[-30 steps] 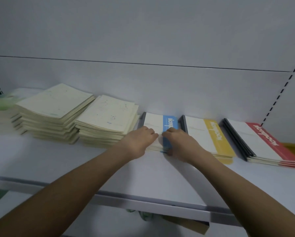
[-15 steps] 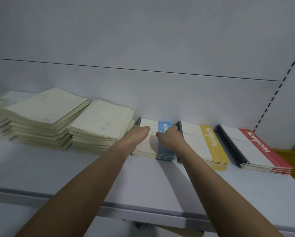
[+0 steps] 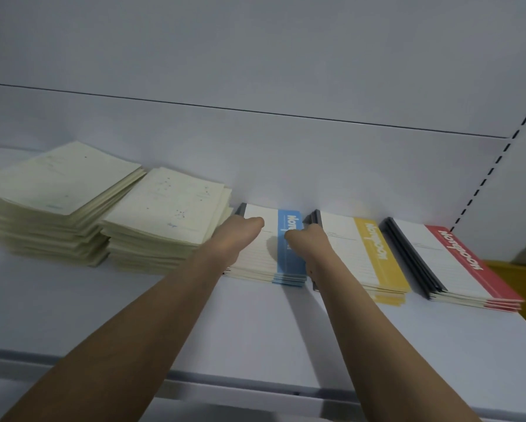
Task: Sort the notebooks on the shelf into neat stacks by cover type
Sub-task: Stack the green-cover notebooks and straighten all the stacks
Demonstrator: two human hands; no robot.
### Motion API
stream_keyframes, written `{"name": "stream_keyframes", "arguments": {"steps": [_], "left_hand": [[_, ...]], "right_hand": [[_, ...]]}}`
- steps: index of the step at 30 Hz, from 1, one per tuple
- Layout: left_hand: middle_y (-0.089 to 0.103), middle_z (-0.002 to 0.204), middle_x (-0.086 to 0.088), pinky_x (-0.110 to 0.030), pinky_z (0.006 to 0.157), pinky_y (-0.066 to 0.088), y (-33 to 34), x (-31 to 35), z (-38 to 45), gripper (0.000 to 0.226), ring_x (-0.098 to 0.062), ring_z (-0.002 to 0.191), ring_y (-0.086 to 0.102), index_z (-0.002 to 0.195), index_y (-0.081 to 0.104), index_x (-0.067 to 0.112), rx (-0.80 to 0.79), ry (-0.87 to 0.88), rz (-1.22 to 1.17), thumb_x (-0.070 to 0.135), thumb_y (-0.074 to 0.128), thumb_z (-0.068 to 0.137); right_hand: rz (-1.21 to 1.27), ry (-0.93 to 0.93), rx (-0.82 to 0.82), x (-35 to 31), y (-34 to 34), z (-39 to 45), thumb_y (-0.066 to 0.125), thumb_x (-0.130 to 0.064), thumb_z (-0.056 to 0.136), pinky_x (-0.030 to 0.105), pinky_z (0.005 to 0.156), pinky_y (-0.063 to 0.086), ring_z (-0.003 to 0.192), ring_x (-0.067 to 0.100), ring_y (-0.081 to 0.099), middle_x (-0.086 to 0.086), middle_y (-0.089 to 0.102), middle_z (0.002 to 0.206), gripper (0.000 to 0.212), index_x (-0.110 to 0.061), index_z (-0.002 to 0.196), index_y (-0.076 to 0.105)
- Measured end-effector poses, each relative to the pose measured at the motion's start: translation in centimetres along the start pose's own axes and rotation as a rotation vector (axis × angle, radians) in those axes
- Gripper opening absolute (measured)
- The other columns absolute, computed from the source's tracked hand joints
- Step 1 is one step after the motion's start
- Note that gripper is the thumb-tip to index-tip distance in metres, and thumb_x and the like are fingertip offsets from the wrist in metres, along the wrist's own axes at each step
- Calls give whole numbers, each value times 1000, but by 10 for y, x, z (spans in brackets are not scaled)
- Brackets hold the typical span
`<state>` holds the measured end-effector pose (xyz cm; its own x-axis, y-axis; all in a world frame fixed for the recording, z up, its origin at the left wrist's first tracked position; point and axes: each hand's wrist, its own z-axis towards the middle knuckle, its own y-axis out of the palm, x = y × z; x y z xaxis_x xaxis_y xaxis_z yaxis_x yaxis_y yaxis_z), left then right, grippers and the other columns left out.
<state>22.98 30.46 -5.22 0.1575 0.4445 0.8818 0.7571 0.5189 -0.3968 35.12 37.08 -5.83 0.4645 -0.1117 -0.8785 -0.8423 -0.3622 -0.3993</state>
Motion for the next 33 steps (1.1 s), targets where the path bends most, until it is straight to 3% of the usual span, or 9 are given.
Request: {"name": "stream_keyframes", "arguments": {"steps": [3, 7, 10, 13, 15, 18, 20, 24, 33], "left_hand": [[62, 119, -15, -34, 84, 45, 1, 3, 0, 43, -31, 109, 59, 122, 54, 3, -31, -15, 12, 30, 53, 88], [60, 109, -11, -30, 71, 43, 2, 8, -8, 53, -29, 99, 57, 131, 48, 2, 14, -5, 148, 32, 52, 89], [49, 138, -12, -41, 103, 40, 13, 12, -32, 57, -29, 127, 46, 139, 41, 5, 183, 274, 331, 32, 51, 90], [35, 154, 5, -24, 111, 22, 41, 26, -70, 55, -13, 142, 30, 149, 35, 17, 0, 375, 103, 27, 50, 97], [51, 128, 6, -26, 94, 32, 65, 37, -76, 34, -13, 120, 48, 130, 53, 22, -219, 251, -85, 28, 52, 97], [46, 87, 6, -22, 67, 32, 95, 50, -60, 10, -6, 74, 43, 95, 52, 19, -229, 162, -113, 29, 50, 96], [55, 92, 6, -22, 78, 42, 109, 52, -50, 23, -7, 83, 51, 102, 56, 15, -220, 100, -117, 35, 53, 91], [61, 127, -6, -51, 104, 42, 134, 33, -2, 97, -29, 119, 55, 133, 51, 17, -264, -42, -114, 58, 58, 46], [59, 133, -7, -49, 105, 42, 132, 45, -9, 104, -31, 122, 55, 134, 52, 18, -207, -76, -186, 59, 64, 39]], "right_hand": [[-52, -34, -59, -3, -2, 1, 51, -16, 93, 30, 67, 38, 71, 13, 44, 3, 49, 86, 28, -9, 120, 45], [-202, -207, -194, -6, -13, -8, 49, -21, 89, 28, 66, 42, 92, 24, 55, 5, 55, 99, 29, -12, 116, 41], [-212, -403, -28, -6, -55, -19, 50, -25, 94, 36, 97, 45, 114, 25, 55, 4, 54, 129, 45, -11, 136, 46], [-194, -477, 179, 4, -109, -15, 48, -22, 96, 36, 108, 38, 126, 25, 50, 7, 50, 142, 44, -11, 139, 48], [-265, -387, 198, 16, -130, -4, 48, -26, 95, 36, 105, 39, 126, 27, 49, 11, 50, 142, 47, -9, 139, 48], [-361, -224, 145, 38, -136, 14, 49, -32, 93, 37, 98, 40, 122, 34, 50, 18, 50, 137, 51, -3, 134, 47], [-391, -227, 158, 47, -134, 21, 48, -33, 94, 38, 95, 41, 119, 36, 50, 20, 53, 131, 47, -1, 128, 48], [-340, -219, 160, 58, -135, 30, 49, -33, 94, 37, 92, 41, 117, 36, 51, 18, 54, 127, 47, 0, 127, 45], [-249, -151, 79, 62, -139, 43, 49, -34, 95, 32, 81, 37, 107, 30, 53, 12, 56, 116, 42, -3, 123, 47]]}}
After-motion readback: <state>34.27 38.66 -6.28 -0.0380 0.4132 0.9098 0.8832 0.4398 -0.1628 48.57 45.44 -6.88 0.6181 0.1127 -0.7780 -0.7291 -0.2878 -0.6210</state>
